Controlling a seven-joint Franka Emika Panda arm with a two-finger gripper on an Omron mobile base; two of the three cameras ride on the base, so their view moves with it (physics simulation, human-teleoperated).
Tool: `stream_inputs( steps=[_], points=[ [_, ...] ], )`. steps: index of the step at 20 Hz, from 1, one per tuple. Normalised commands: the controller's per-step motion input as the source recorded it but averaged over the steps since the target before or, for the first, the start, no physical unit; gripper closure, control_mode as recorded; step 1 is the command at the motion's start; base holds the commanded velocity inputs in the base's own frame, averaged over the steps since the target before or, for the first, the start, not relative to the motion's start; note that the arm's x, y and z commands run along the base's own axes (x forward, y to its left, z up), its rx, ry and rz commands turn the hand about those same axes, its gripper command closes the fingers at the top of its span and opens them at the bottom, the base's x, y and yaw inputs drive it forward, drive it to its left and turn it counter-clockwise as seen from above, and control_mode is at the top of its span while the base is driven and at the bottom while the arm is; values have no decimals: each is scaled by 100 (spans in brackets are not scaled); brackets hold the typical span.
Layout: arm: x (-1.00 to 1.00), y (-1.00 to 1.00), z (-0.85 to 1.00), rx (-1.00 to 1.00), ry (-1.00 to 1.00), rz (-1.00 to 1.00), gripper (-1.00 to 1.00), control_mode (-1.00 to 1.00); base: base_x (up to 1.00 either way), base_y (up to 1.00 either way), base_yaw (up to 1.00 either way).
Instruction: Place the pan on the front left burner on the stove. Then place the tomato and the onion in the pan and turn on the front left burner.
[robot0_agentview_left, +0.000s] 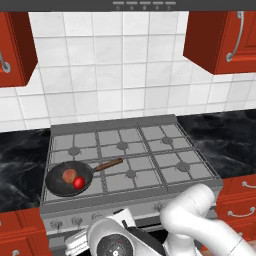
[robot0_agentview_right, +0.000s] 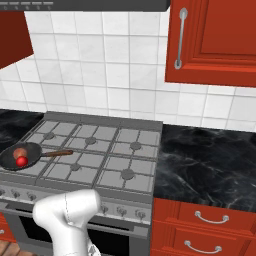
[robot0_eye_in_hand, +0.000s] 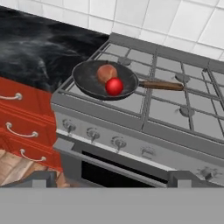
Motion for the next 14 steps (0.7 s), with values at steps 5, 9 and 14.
stream_inputs(
  steps=[5,9,14],
  points=[
    [-1,7,-3,0,-2,0,-100,-100,0,0,0],
    [0,9,-20,0,-7,0,-100,-100,0,0,0],
    [0,8,-32,0,-12,0,-100,-100,0,0,0]
  ],
)
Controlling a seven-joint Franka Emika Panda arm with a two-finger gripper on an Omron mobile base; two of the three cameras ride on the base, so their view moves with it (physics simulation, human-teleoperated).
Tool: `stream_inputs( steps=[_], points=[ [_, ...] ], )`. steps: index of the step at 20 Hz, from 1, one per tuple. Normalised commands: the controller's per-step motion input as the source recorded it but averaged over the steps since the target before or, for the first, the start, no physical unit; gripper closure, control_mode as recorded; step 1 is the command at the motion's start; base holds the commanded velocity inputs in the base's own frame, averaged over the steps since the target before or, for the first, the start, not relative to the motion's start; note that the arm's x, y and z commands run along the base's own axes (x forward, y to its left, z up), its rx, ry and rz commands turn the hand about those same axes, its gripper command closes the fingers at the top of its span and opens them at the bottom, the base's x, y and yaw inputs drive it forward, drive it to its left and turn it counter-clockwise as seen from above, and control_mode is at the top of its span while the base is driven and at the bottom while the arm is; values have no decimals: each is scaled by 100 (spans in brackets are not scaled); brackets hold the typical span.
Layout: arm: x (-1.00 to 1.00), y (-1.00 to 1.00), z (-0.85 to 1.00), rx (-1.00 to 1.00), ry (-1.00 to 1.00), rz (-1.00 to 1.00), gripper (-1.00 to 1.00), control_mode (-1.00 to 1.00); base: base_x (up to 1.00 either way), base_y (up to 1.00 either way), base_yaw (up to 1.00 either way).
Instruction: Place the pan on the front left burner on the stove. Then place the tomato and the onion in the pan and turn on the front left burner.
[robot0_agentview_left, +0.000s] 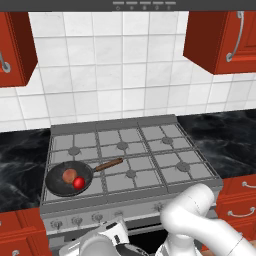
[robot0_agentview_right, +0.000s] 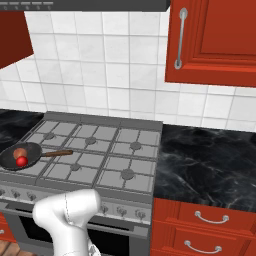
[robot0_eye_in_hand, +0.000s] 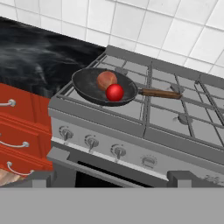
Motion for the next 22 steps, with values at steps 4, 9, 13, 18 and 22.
stream_inputs(
  steps=[4,9,13,18,22],
  points=[
    [0,7,-28,0,-13,0,-100,-100,0,0,0],
    [0,9,-20,0,-15,0,-100,-100,0,0,0],
    [0,22,-19,0,-13,0,-100,-100,0,0,0],
    [9,25,-24,1,-2,0,-100,-100,0,0,0],
    [23,24,-32,3,0,-2,-100,-100,0,0,0]
  ],
)
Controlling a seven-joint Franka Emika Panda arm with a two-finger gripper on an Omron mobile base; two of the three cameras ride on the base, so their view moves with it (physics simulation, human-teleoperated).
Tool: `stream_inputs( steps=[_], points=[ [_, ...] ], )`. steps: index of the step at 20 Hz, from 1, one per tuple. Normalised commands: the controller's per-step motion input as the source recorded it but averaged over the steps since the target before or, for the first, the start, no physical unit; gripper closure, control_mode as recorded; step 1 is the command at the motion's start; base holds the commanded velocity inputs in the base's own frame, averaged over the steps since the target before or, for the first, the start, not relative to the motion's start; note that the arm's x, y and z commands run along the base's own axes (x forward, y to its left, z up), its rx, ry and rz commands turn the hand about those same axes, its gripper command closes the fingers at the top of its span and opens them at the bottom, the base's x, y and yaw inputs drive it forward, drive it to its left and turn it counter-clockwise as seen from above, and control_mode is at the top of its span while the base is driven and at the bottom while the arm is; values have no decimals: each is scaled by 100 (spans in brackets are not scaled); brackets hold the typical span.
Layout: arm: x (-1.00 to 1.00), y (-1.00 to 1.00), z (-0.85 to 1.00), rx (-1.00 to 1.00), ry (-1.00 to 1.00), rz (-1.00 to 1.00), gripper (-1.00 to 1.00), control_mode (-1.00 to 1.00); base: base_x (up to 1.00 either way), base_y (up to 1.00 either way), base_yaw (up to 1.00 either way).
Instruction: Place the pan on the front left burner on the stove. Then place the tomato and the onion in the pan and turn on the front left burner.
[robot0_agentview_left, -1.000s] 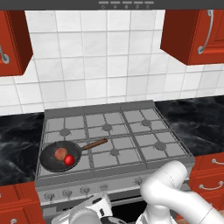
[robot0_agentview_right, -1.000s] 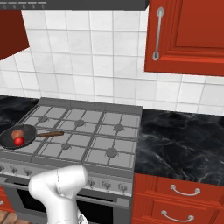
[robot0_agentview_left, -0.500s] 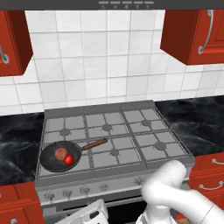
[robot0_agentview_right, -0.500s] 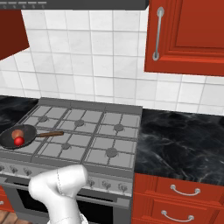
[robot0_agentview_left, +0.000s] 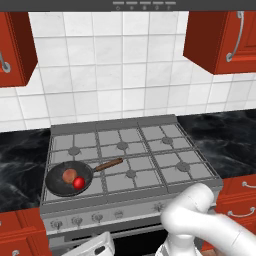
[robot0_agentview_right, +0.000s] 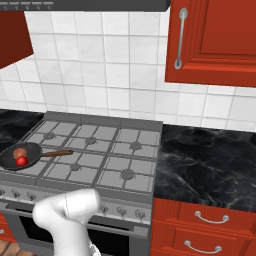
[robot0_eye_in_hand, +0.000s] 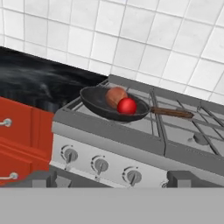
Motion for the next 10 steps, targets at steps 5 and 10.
stream_inputs(
  steps=[5,10],
  points=[
    [27,21,-28,8,0,-7,-100,-100,0,0,0],
    [23,26,-32,8,-2,-11,-100,-100,0,0,0]
  ],
)
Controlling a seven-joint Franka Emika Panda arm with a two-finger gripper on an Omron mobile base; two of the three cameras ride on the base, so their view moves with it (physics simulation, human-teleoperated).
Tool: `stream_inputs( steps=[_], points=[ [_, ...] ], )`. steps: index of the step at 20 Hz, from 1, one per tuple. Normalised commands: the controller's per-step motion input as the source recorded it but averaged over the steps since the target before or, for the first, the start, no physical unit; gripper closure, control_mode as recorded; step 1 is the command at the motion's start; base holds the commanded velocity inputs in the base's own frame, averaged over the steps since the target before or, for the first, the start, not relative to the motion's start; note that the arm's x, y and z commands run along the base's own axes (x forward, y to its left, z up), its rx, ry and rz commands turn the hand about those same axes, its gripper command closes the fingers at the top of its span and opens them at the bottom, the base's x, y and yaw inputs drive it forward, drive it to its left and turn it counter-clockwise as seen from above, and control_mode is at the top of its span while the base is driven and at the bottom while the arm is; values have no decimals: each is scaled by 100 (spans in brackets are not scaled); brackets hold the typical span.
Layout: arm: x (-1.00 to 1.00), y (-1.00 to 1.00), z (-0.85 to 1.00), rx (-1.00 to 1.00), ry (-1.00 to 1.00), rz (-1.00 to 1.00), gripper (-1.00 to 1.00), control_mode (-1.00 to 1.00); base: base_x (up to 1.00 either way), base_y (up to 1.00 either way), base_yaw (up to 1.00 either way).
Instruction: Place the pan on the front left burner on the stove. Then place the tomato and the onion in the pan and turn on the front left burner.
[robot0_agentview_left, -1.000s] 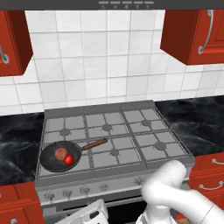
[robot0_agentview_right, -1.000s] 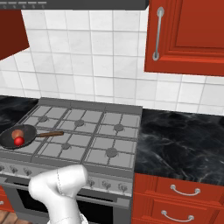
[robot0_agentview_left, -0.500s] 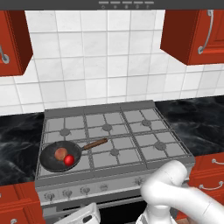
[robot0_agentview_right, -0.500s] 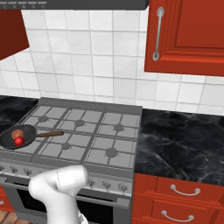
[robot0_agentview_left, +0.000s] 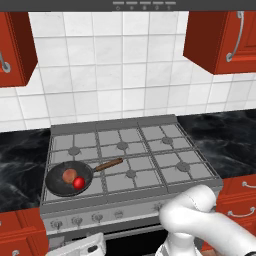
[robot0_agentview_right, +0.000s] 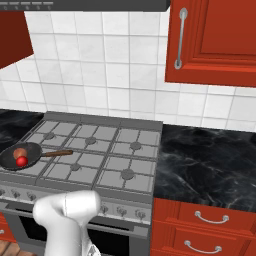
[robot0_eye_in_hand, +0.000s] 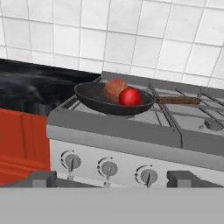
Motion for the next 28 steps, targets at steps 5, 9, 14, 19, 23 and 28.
stream_inputs(
  steps=[5,9,14,19,23,28],
  points=[
    [15,34,-31,3,-6,-14,-100,-100,0,0,0],
    [12,35,-29,1,-7,-15,-100,-100,0,0,0],
    [6,18,-19,0,-2,-12,-100,-100,0,0,0],
    [19,0,-15,0,0,-4,-100,-100,0,0,0],
    [25,4,-15,0,0,-3,-100,-100,0,0,0],
    [25,0,-10,0,0,-2,-100,-100,0,0,0]
  ],
)
